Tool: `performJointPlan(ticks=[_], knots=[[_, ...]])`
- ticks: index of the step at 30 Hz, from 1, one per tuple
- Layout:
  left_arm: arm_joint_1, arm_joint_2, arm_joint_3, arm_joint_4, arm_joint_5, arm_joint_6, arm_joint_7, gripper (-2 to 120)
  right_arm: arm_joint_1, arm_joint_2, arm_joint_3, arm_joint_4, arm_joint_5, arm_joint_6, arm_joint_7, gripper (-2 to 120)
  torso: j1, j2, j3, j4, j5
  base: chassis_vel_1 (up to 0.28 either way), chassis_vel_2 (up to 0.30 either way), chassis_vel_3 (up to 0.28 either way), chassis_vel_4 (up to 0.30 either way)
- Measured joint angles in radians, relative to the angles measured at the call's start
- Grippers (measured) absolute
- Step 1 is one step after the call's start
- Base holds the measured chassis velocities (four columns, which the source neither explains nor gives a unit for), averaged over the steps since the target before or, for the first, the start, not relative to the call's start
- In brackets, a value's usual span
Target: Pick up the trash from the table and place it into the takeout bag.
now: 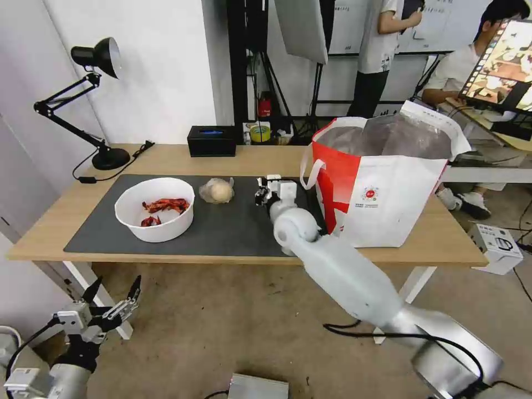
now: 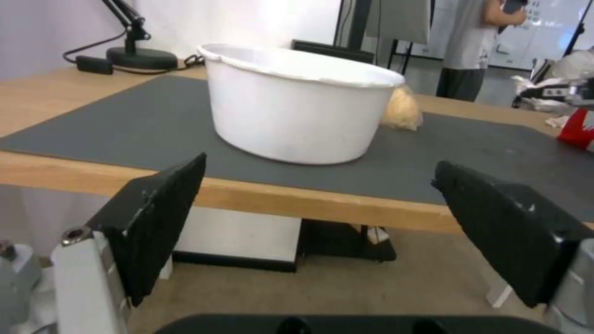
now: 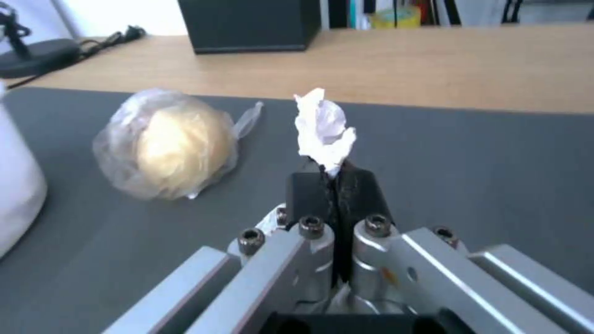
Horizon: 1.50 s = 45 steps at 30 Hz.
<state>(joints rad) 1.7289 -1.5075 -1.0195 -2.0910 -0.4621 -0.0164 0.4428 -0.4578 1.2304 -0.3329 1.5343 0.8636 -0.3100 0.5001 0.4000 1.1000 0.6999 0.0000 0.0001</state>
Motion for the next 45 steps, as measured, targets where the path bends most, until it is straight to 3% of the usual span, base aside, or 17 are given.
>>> performJointPlan(ticks=[13,18,26,34,37,45], knots=[[-0.012,0.003,0.005,0.022,0.001,-0.001,0.000,100,-0.233,-0.178,0.088,0.190,-0.137,0.138,-0.167,0,0.000,0.000,0.000,0.0000,0.0000,0.000,0.000,0.000,0.000],[-0.022,0.009,0.009,0.036,0.001,-0.001,0.000,100,-0.394,-0.275,0.205,0.281,-0.156,0.178,-0.265,0,0.000,0.000,0.000,-0.0002,0.0002,0.000,0.000,0.000,0.000],[-0.036,0.020,0.028,0.043,0.005,0.000,-0.001,100,-0.578,-0.366,0.371,0.389,-0.155,0.218,-0.355,0,0.000,0.000,0.000,-0.0003,0.0001,0.000,0.000,0.000,0.000],[-0.053,0.039,0.041,0.044,0.005,0.008,-0.008,100,-0.696,-0.404,0.476,0.462,-0.168,0.249,-0.398,0,0.000,0.000,0.000,0.0000,-0.0001,0.000,0.000,0.000,0.000],[-0.059,0.048,0.046,0.048,0.004,0.011,-0.010,100,-0.743,-0.413,0.541,0.493,-0.165,0.305,-0.445,0,0.000,0.000,0.000,-0.0001,0.0000,0.000,0.000,0.000,0.000],[-0.065,0.064,0.039,0.056,-0.004,0.011,-0.010,100,-0.732,-0.446,0.646,0.565,-0.068,0.343,-0.489,0,0.000,0.000,0.000,0.0000,0.0000,0.000,0.000,0.000,0.000]])
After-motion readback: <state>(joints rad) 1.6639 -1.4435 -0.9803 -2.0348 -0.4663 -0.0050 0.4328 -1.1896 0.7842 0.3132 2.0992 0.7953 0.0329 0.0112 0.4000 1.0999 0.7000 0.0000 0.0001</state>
